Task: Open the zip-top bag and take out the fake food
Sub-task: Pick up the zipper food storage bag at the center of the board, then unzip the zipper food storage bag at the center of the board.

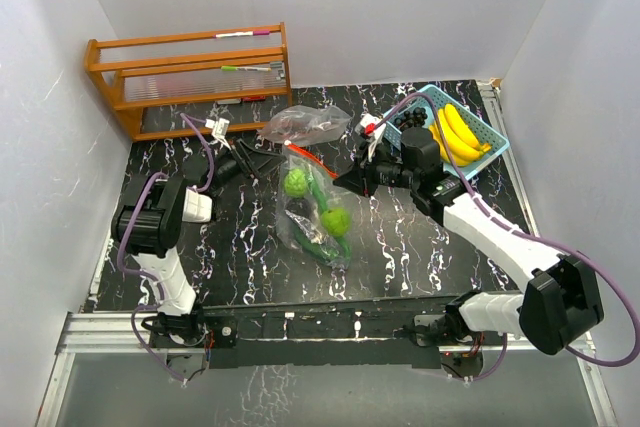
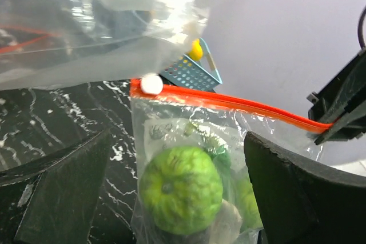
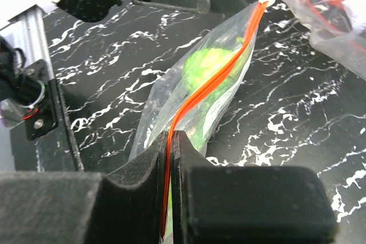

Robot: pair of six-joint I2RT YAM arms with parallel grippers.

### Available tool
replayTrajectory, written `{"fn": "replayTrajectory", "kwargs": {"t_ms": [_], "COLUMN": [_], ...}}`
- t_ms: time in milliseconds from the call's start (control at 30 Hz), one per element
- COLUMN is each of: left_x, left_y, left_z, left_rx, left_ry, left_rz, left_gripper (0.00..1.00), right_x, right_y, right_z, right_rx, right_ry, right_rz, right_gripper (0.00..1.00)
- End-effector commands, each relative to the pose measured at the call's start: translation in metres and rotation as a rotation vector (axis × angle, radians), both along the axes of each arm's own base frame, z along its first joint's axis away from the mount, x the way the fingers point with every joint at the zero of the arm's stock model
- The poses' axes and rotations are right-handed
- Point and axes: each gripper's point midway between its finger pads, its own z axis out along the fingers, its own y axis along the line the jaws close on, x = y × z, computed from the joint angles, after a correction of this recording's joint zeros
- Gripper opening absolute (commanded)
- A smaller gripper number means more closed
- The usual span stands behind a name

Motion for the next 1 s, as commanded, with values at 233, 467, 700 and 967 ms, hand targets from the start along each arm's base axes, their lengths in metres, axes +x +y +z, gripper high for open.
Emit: {"fn": "replayTrajectory", "kwargs": {"t_ms": [233, 467, 700, 967], "left_x": [-0.057, -0.075, -0.076, -0.079], "left_y": [-0.032, -0.040, -0.040, -0.047], "left_z": [0.077, 0.076, 0.074, 0.074], "left_rx": [0.031, 0.040, 0.026, 0.027], "left_ry": [-0.443, -0.458, -0.420, -0.412], "left_rz": [-0.260, -0.317, -0.317, -0.371], "left_gripper": [0.97, 0.84, 0.05, 0.00], "right_x": [-0.037, -0.023, 0.014, 0.029], "right_y": [0.014, 0.010, 0.003, 0.006], "right_z": [0.081, 0.074, 0.057, 0.051], "right_rx": [0.126, 0.102, 0.040, 0.003], "right_ry": [-0.172, -0.167, -0.117, -0.110], "right_rz": [0.227, 0.144, -0.031, -0.049], "right_gripper": [0.07, 0.07, 0.07, 0.63]}}
